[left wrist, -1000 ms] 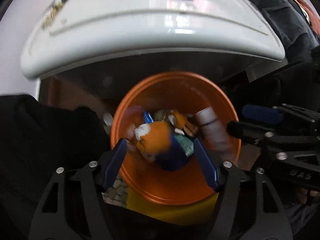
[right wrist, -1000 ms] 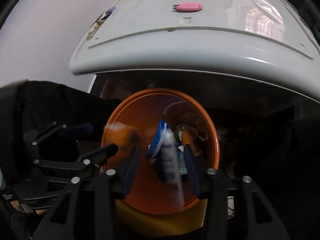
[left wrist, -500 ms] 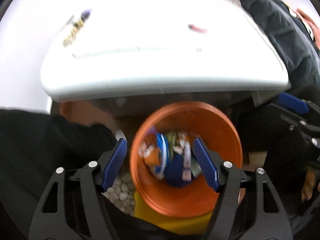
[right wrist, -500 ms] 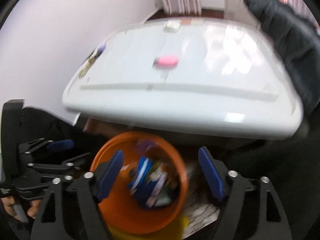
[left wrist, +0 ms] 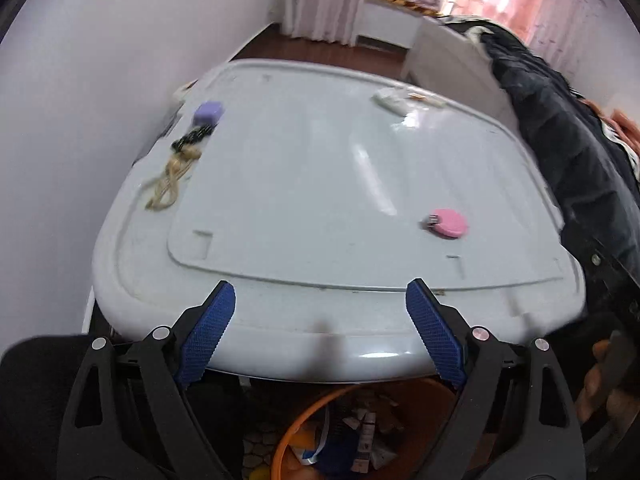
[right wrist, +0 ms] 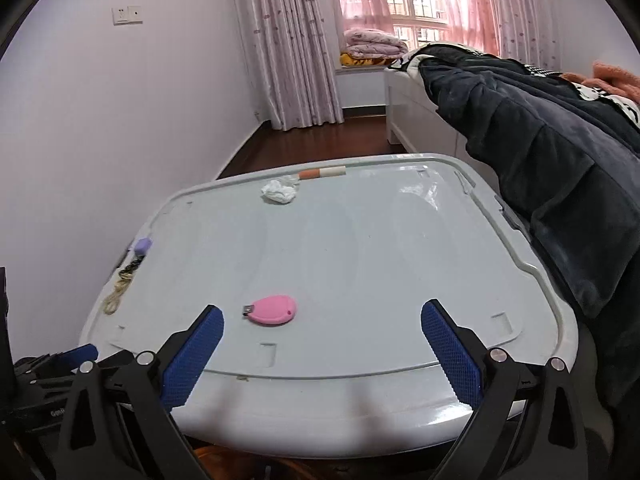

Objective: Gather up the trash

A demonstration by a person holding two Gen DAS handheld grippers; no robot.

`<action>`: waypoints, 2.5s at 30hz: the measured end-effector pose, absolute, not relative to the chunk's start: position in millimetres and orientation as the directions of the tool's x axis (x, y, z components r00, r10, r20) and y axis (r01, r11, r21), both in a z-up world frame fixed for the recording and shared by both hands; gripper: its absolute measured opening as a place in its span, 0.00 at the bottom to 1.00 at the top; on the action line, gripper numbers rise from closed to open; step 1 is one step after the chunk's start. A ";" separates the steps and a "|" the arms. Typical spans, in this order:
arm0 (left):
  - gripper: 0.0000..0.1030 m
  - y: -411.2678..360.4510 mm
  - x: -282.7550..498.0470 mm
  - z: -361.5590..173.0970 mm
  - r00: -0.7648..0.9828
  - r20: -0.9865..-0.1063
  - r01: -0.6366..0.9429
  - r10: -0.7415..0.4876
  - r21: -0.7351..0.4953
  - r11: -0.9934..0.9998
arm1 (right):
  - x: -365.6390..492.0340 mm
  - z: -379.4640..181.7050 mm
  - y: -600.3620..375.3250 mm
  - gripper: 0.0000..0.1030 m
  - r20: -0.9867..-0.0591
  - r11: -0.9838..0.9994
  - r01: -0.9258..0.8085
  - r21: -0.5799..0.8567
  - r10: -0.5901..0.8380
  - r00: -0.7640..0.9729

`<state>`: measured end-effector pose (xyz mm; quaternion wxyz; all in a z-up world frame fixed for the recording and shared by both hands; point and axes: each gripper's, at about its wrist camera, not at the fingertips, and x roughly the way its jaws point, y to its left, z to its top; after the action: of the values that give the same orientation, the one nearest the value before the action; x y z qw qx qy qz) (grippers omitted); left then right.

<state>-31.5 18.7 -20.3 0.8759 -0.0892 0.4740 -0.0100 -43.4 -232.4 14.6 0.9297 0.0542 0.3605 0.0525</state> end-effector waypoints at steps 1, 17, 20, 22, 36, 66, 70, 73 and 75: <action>0.83 18.9 -29.2 -21.7 0.549 -0.831 -0.072 -0.088 -0.152 0.986 | -41.8 13.5 -232.0 0.95 -0.664 0.990 -0.056 0.133 0.131 0.736; 0.83 24.5 -29.4 -24.4 0.574 -0.819 -0.107 0.010 -0.063 0.992 | -42.9 5.7 -218.5 0.95 -0.663 0.997 -0.072 -0.009 0.048 0.747; 0.83 27.4 -29.8 -24.0 0.578 -0.816 -0.115 0.015 -0.063 0.991 | -42.5 4.2 -216.7 0.95 -0.667 0.997 -0.075 -0.025 0.039 0.744; 0.83 29.2 -30.0 -24.0 0.577 -0.817 -0.121 0.014 -0.068 0.990 | -42.7 3.3 -214.8 0.95 -0.668 0.996 -0.077 -0.041 0.030 0.744; 0.83 21.2 -31.8 -23.3 0.585 -0.810 -0.098 0.043 -0.018 0.995 | -45.3 0.8 -207.3 0.95 -0.660 0.992 -0.082 -0.098 -0.004 0.751; 0.83 13.3 -32.4 -26.4 0.584 -0.811 -0.053 0.028 -0.003 0.999 | -46.2 1.1 -208.8 0.95 -0.660 0.992 -0.077 -0.104 -0.011 0.751; 0.84 9.1 -32.0 -30.3 0.576 -0.817 -0.040 0.037 0.017 0.999 | -46.3 1.1 -209.0 0.95 -0.660 0.992 -0.078 -0.103 -0.010 0.751; 0.87 8.5 -35.3 -26.8 0.604 -0.796 -0.044 0.048 0.027 0.999 | -46.7 1.3 -208.9 0.95 -0.660 0.991 -0.078 -0.106 -0.012 0.751; 0.87 11.4 -35.3 -25.2 0.614 -0.789 -0.041 0.036 0.014 0.999 | -47.0 1.2 -209.9 0.95 -0.661 0.991 -0.079 -0.107 -0.012 0.750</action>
<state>-35.3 11.4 -25.2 0.8982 -0.0026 0.4389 0.0216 -47.0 -209.9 1.2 0.9333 -0.0644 0.3528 0.0181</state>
